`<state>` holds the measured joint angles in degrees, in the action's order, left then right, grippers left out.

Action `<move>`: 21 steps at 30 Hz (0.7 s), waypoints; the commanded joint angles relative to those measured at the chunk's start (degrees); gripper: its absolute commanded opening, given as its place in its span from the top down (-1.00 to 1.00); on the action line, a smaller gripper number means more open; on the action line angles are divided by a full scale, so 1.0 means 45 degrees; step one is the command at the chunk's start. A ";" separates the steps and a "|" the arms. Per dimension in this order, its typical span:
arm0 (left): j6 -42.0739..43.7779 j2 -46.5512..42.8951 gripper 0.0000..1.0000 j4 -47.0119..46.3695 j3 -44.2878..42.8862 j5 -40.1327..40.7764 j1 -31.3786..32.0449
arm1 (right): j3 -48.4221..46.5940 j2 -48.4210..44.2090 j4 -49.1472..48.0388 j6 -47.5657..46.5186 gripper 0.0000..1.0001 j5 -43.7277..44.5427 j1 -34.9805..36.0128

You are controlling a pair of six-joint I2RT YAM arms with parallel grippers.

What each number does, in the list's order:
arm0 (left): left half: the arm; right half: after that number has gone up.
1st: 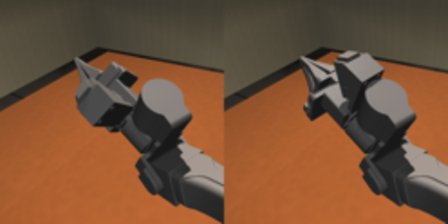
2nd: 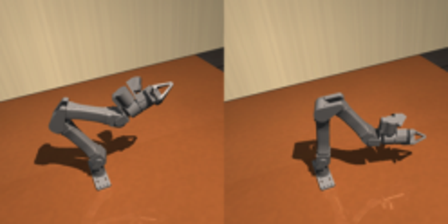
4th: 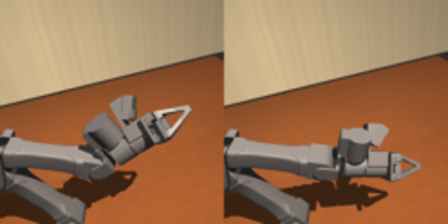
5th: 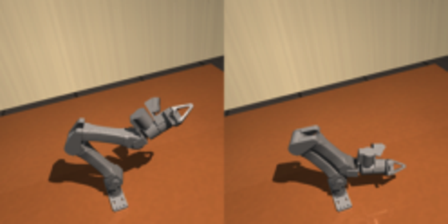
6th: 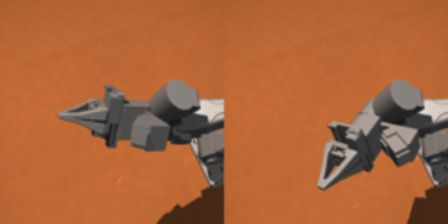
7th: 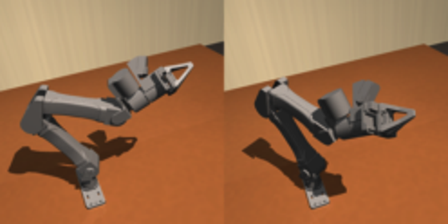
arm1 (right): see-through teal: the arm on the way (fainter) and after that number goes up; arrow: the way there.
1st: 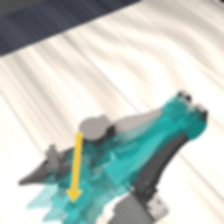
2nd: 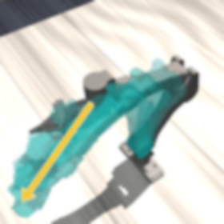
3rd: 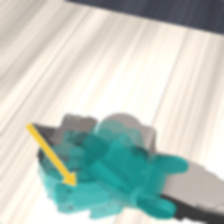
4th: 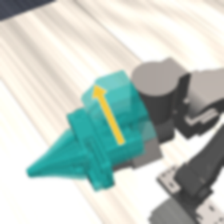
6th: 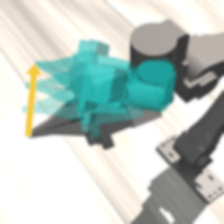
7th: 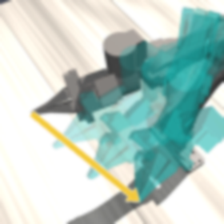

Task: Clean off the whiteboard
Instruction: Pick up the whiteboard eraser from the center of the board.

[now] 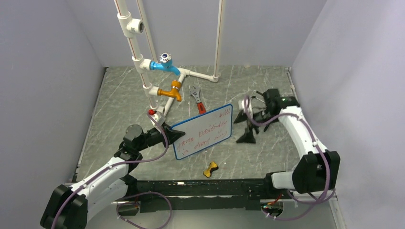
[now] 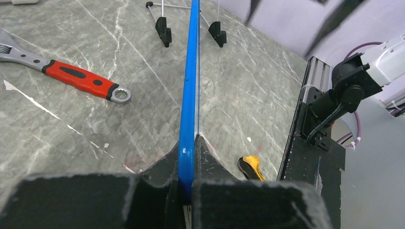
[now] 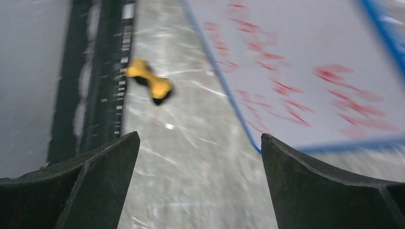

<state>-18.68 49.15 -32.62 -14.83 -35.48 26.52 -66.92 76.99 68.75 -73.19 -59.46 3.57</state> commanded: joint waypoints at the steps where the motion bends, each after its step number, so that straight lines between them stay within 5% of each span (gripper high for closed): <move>1: 0.0317 -0.0156 1.00 0.0235 -0.0452 0.0862 0.0053 | 0.1771 -0.0974 0.0794 -0.4109 -0.99 -0.1371 0.2426; 6: 0.0146 0.0087 1.00 0.0275 -0.0501 0.1055 0.0196 | 0.3760 -0.1999 -0.3670 -0.0448 -0.92 0.1612 0.6792; 11: 0.0365 0.0254 1.00 0.0516 -0.0654 0.1690 0.0673 | 0.4170 -0.0753 -0.5864 0.1213 -0.82 0.4452 0.9562; 21: 0.0439 0.0212 1.00 0.0295 -0.0410 0.2410 0.1155 | 0.4698 0.0934 -0.7872 0.2614 -0.49 0.6924 1.2129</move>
<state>-18.98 50.70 -32.27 -16.16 -27.92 31.38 -47.55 80.55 39.00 -64.31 -33.15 55.92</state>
